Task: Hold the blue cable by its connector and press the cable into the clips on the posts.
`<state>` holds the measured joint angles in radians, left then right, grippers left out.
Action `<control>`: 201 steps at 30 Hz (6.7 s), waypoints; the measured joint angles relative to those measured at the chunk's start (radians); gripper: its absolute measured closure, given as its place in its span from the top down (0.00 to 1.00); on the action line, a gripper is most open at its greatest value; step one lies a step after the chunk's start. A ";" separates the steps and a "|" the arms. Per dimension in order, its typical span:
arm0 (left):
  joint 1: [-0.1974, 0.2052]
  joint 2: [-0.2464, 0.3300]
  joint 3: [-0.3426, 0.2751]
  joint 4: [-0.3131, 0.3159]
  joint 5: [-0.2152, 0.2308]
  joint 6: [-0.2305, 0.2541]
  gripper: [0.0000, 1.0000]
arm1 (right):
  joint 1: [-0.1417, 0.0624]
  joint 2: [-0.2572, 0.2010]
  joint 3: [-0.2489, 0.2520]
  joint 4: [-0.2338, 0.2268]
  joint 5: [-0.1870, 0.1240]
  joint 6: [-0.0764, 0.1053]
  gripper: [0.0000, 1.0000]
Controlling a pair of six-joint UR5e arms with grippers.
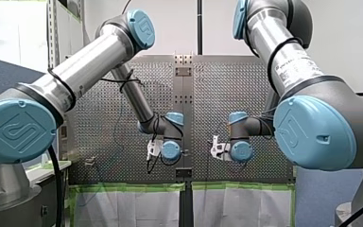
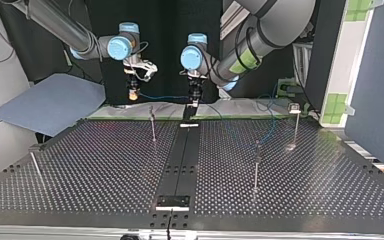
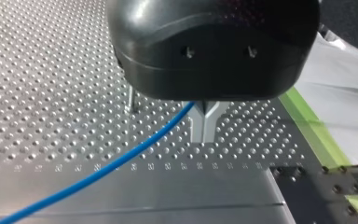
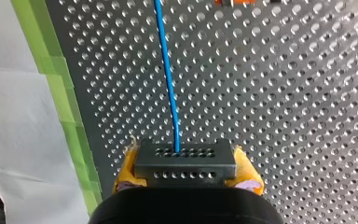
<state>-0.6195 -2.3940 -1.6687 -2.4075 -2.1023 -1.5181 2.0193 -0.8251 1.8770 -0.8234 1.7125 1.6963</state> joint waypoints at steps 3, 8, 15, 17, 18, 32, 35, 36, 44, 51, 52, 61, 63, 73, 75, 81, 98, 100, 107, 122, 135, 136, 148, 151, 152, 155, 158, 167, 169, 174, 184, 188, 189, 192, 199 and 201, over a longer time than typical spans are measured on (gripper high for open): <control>-0.009 0.000 0.000 0.008 -0.005 -0.004 0.01 | -0.015 0.001 0.001 -0.017 -0.012 0.013 0.00; -0.032 0.000 0.000 0.023 -0.016 -0.014 0.01 | -0.033 0.001 0.000 -0.047 -0.052 0.034 0.00; -0.071 0.000 0.001 0.037 -0.028 -0.023 0.01 | -0.042 0.001 -0.005 -0.057 -0.107 0.036 0.00; -0.087 -0.001 0.005 0.045 -0.040 -0.027 0.01 | -0.045 0.000 -0.008 -0.057 -0.111 0.038 0.00; -0.092 -0.001 0.008 0.048 -0.045 -0.029 0.01 | -0.047 0.001 -0.010 -0.057 -0.113 0.038 0.00; -0.147 -0.055 0.109 0.013 -0.081 -0.084 0.01 | -0.109 0.001 -0.016 -0.058 -0.170 0.034 0.00; -0.154 -0.063 0.132 0.011 -0.079 -0.093 0.01 | -0.125 0.001 -0.022 -0.058 -0.194 0.035 0.00; -0.156 -0.067 0.138 0.008 -0.078 -0.095 0.01 | -0.132 0.001 -0.024 -0.058 -0.204 0.036 0.00; -0.176 -0.122 0.202 -0.048 -0.081 -0.103 0.01 | -0.168 0.001 -0.042 -0.055 -0.270 0.041 0.00; -0.174 -0.135 0.256 -0.068 -0.086 -0.113 0.01 | -0.196 0.002 -0.047 -0.055 -0.335 0.050 0.00; -0.174 -0.135 0.262 -0.068 -0.087 -0.115 0.01 | -0.199 0.002 -0.047 -0.055 -0.343 0.051 0.00; -0.169 -0.136 0.338 -0.052 -0.092 -0.138 0.01 | -0.221 0.005 -0.048 -0.054 -0.397 0.058 0.00; -0.168 -0.136 0.355 -0.051 -0.092 -0.139 0.01 | -0.226 0.005 -0.048 -0.054 -0.400 0.059 0.00; -0.166 -0.136 0.380 -0.037 -0.108 -0.170 0.01 | -0.253 0.044 -0.056 -0.040 -0.403 0.055 0.00; -0.171 -0.136 0.380 -0.040 -0.122 -0.186 0.01 | -0.255 0.047 -0.059 -0.035 -0.403 0.052 0.00; -0.187 -0.136 0.380 -0.052 -0.146 -0.202 0.01 | -0.256 0.049 -0.062 -0.028 -0.402 0.050 0.00; -0.189 -0.199 0.380 -0.026 -0.118 -0.196 0.01 | -0.256 0.050 -0.078 -0.028 -0.402 0.048 0.00; -0.181 -0.200 0.380 -0.025 -0.111 -0.196 0.01 | -0.256 0.050 -0.079 -0.028 -0.402 0.048 0.00; -0.154 -0.200 0.381 -0.024 -0.090 -0.190 0.01 | -0.256 0.049 -0.085 -0.025 -0.404 0.048 0.00; -0.099 -0.200 0.381 -0.053 -0.015 -0.162 0.01 | -0.256 0.049 -0.118 0.009 -0.404 0.034 0.00; -0.069 -0.200 0.381 -0.076 0.055 -0.147 0.01 | -0.256 0.049 -0.139 0.009 -0.405 0.027 0.00; -0.068 -0.200 0.381 -0.076 0.061 -0.145 0.01 | -0.256 0.049 -0.140 0.008 -0.405 0.027 0.00; -0.076 -0.198 0.412 -0.115 0.126 -0.118 0.01 | -0.256 0.050 -0.149 0.008 -0.405 0.026 0.00; -0.068 -0.198 0.430 -0.129 0.122 -0.127 0.01 | -0.256 0.049 -0.152 0.008 -0.405 0.027 0.00; -0.065 -0.198 0.436 -0.133 0.121 -0.129 0.01 | -0.256 0.049 -0.154 0.008 -0.405 0.027 0.00; -0.059 -0.198 0.450 -0.142 0.121 -0.131 0.01 | -0.256 0.050 -0.158 0.008 -0.405 0.026 0.00; -0.056 -0.198 0.467 -0.154 0.120 -0.132 0.01 | -0.256 0.049 -0.160 0.008 -0.405 0.027 0.00; -0.043 -0.201 0.495 -0.176 0.132 -0.136 0.01 | -0.256 0.049 -0.177 0.009 -0.407 0.023 0.00; -0.038 -0.203 0.495 -0.179 0.140 -0.138 0.01 | -0.256 0.049 -0.181 0.009 -0.409 0.022 0.00; -0.021 -0.206 0.499 -0.185 0.157 -0.144 0.01 | -0.256 0.049 -0.191 0.009 -0.411 0.021 0.00; -0.001 -0.206 0.533 -0.187 0.154 -0.145 0.01 | -0.270 0.049 -0.201 0.008 -0.411 0.024 0.00; 0.001 -0.207 0.538 -0.187 0.151 -0.145 0.01 | -0.278 0.049 -0.203 0.007 -0.413 0.026 0.00; 0.001 -0.207 0.538 -0.188 0.150 -0.144 0.01 | -0.279 0.050 -0.203 0.007 -0.415 0.026 0.00; 0.001 -0.206 0.538 -0.189 0.148 -0.143 0.01 | -0.283 0.050 -0.204 0.006 -0.419 0.027 0.00; 0.002 -0.206 0.539 -0.186 0.146 -0.129 0.54 | -0.285 0.050 -0.204 0.006 -0.422 0.027 0.00; 0.002 -0.206 0.539 -0.185 0.146 -0.122 0.77 | -0.285 0.050 -0.204 0.006 -0.422 0.026 0.00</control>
<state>-0.6174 -2.5996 -1.1302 -2.5927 -1.9565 -1.6406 1.7343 -0.7756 1.6728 -0.8177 1.2903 1.7222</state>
